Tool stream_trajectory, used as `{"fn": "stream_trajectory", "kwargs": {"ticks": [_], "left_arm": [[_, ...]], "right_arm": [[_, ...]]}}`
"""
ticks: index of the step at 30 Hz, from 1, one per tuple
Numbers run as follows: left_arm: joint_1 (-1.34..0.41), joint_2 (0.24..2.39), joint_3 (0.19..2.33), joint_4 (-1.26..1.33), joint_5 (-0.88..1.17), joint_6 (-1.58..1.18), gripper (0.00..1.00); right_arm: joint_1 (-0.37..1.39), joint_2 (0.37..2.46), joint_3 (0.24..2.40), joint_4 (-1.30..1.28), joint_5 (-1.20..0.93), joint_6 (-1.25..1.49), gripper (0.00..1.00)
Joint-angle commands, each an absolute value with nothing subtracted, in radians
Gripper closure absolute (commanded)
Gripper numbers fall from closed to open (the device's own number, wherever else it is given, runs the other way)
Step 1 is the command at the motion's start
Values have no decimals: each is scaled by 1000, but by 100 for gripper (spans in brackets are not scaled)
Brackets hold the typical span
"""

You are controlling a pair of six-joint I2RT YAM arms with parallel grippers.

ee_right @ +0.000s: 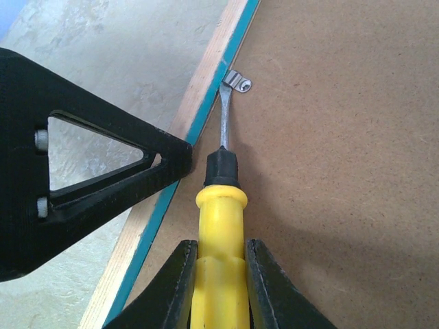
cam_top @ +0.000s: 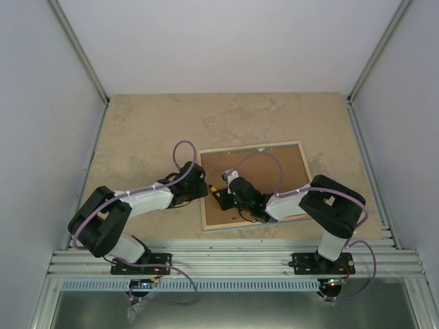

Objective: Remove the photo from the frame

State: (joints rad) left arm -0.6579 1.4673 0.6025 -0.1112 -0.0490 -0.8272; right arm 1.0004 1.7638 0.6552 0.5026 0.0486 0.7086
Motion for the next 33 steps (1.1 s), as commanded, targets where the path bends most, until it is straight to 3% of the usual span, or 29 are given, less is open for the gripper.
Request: {"fn": "stream_trajectory", "kwargs": {"ticks": [1, 20, 33], "left_arm": [[-670, 1492, 566, -82, 101, -853, 100], [-691, 1437, 505, -11, 177, -898, 100], [-690, 1414, 519, -62, 30, -959, 100]], "right_arm": [[1011, 1815, 656, 589, 117, 759, 100], [1024, 1905, 744, 737, 164, 780, 100], [975, 1636, 649, 547, 255, 583, 100]]}}
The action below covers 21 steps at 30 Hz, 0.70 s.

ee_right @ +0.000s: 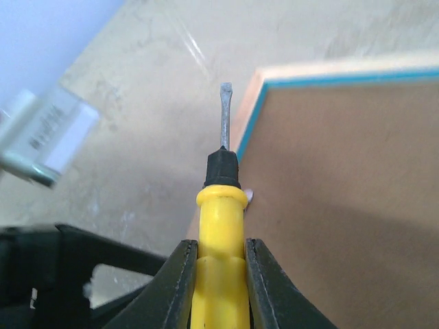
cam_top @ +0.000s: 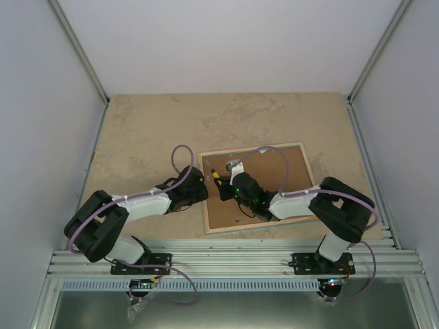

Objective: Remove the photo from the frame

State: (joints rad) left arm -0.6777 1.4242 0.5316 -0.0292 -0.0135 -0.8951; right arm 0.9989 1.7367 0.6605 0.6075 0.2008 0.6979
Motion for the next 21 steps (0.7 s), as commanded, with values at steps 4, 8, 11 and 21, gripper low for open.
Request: {"fn": "stream_trajectory", "kwargs": {"ticks": [4, 8, 11, 21], "left_arm": [[-690, 1384, 500, -54, 5, -1019, 100], [-690, 1331, 484, -71, -40, -1097, 100], [-690, 1290, 467, -61, -30, -1143, 100], [-695, 1202, 470, -171, -76, -1122, 66]], "right_arm": [[930, 1533, 644, 453, 253, 503, 100], [867, 1432, 626, 385, 219, 444, 100], [842, 1379, 621, 339, 225, 389, 100], [770, 1319, 541, 372, 194, 358, 100]]}}
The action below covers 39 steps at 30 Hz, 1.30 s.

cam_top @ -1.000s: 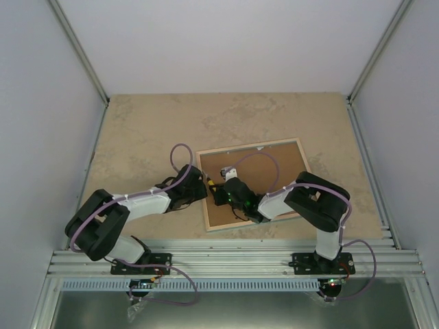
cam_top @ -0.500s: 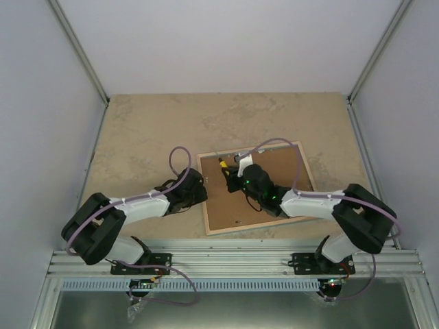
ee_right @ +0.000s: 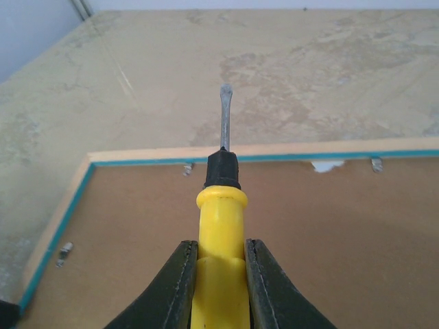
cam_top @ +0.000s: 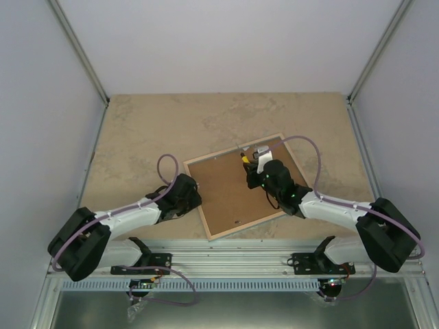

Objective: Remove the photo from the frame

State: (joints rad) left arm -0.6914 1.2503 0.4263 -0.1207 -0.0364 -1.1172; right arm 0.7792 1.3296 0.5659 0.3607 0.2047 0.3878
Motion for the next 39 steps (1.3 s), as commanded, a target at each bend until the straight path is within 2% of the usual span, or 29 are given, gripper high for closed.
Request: {"fn": "stream_trajectory", "kwargs": {"ticks": [1, 6, 10, 17, 21, 31, 39], "left_arm": [[-695, 1195, 488, -210, -111, -1099, 60], [-676, 1187, 598, -329, -241, -953, 41], [-623, 1244, 687, -317, -278, -787, 30], [-516, 1422, 816, -195, -180, -484, 19], [-461, 1564, 901, -155, -134, -361, 16], [-399, 1813, 1079, -158, 122, -135, 15], [-399, 1896, 1125, -203, 181, -84, 21]], "right_arm": [[770, 1320, 538, 375, 193, 356, 100], [769, 1327, 536, 388, 193, 341, 100], [769, 1319, 527, 399, 189, 334, 100], [769, 1310, 523, 405, 182, 327, 100], [769, 1317, 525, 408, 172, 327, 100], [769, 1313, 526, 406, 159, 323, 100], [769, 1310, 527, 402, 160, 322, 100]]}}
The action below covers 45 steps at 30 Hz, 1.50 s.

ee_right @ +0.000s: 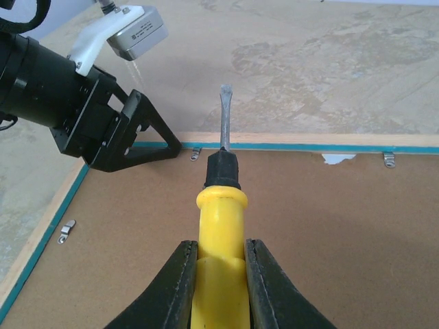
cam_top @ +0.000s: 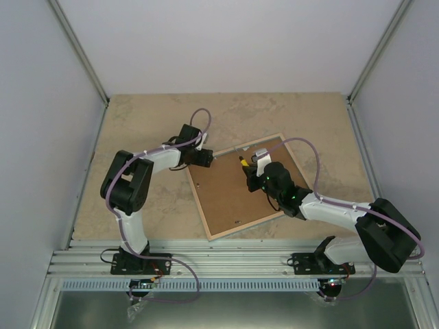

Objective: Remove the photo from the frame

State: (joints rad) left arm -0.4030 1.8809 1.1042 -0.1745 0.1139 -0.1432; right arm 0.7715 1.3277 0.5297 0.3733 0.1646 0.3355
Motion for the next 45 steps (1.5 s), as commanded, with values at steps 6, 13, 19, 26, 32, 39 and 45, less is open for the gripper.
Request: {"fn": "stream_trajectory", "kwargs": {"ticks": [6, 13, 19, 26, 32, 39, 45], "left_arm": [[-399, 1897, 1108, -224, 179, -82, 30], [-399, 1855, 1049, -224, 171, -116, 44], [-399, 1809, 984, -207, 156, -189, 54], [-400, 1738, 881, -175, 110, -373, 54], [-429, 1635, 795, -124, 158, -377, 44], [-463, 1700, 855, -168, 153, -309, 32], [-470, 1726, 867, -204, 90, -307, 34]], "right_arm": [[769, 1316, 528, 402, 155, 321, 100], [769, 1317, 529, 402, 156, 320, 100], [769, 1321, 531, 404, 151, 321, 100], [769, 1330, 534, 405, 143, 321, 100], [769, 1331, 534, 408, 134, 322, 100], [769, 1337, 535, 408, 131, 321, 99], [769, 1339, 537, 408, 125, 322, 100]]}}
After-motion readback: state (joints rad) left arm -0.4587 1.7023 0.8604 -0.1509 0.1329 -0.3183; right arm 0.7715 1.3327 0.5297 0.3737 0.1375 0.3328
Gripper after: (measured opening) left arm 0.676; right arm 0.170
